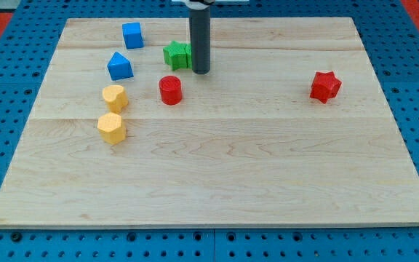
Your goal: Move blue triangle to blue cube
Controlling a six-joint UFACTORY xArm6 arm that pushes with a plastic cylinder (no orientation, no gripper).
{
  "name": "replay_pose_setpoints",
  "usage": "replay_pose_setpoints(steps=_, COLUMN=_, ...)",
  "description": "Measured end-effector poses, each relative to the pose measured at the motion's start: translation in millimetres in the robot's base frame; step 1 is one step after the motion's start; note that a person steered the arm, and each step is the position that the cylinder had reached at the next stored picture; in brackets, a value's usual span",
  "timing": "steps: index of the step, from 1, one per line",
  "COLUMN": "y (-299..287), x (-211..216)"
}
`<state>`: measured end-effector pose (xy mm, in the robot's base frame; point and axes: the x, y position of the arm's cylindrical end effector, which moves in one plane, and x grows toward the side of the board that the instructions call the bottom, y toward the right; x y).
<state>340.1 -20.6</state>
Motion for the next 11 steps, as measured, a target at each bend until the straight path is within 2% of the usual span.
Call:
replay_pose_setpoints(steps=1, y=-27.9, x=7.1)
replay_pose_setpoints(steps=4, y=-170.8, x=5.0)
replay_pose_setpoints(steps=5, y=-190.0, x=10.1)
replay_pose_setpoints(steps=7, y=-185.5, x=1.6)
replay_pose_setpoints(steps=9, y=-147.1, x=-26.6)
replay_pose_setpoints(steps=11, y=-133.9, x=-55.9)
